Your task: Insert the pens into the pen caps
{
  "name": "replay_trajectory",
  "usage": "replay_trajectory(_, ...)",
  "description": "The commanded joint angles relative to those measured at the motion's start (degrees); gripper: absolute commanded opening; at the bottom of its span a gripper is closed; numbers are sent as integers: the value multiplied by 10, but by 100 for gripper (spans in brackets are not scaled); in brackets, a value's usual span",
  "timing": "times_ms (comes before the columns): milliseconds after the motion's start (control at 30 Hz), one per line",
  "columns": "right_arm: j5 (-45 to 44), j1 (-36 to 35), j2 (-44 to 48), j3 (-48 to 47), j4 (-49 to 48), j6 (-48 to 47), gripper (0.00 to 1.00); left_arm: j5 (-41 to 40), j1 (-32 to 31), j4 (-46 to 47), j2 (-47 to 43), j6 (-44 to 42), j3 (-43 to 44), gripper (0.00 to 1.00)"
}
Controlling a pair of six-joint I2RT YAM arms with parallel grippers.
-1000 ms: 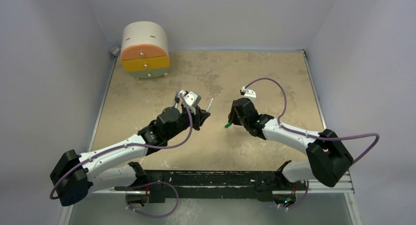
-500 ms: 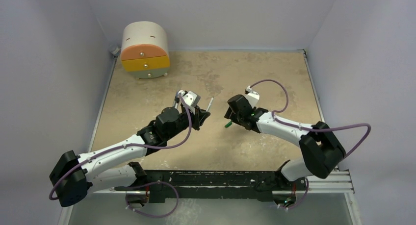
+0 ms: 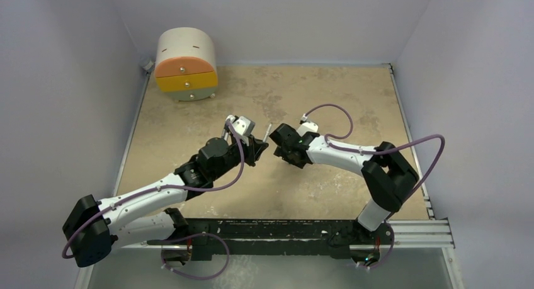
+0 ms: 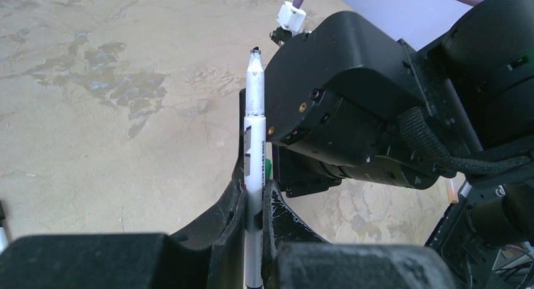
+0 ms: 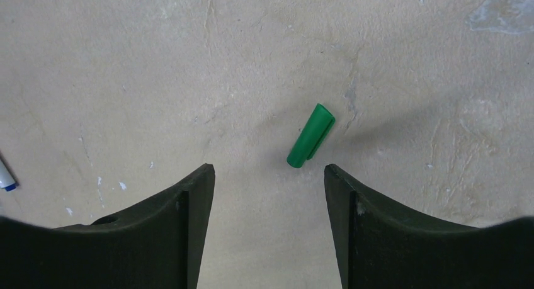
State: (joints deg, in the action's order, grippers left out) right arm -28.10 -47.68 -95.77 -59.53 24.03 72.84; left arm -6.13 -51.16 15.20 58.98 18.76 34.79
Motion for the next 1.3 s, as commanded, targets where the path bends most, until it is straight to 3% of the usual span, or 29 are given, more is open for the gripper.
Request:
replay_trajectory(0, -20, -1, 32, 1, 38, 35, 66, 11, -4, 27, -7, 6, -2, 0)
replay_trajectory(867, 18, 50, -28, 16, 7, -4, 57, 21, -4, 28, -40, 20, -4, 0)
replay_trajectory(1167, 25, 50, -57, 7, 14, -11, 38, 19, -4, 26, -44, 18, -6, 0)
replay_trajectory(1267, 32, 50, -59, 10, 6, -32, 24, 19, -4, 26, -44, 17, -5, 0)
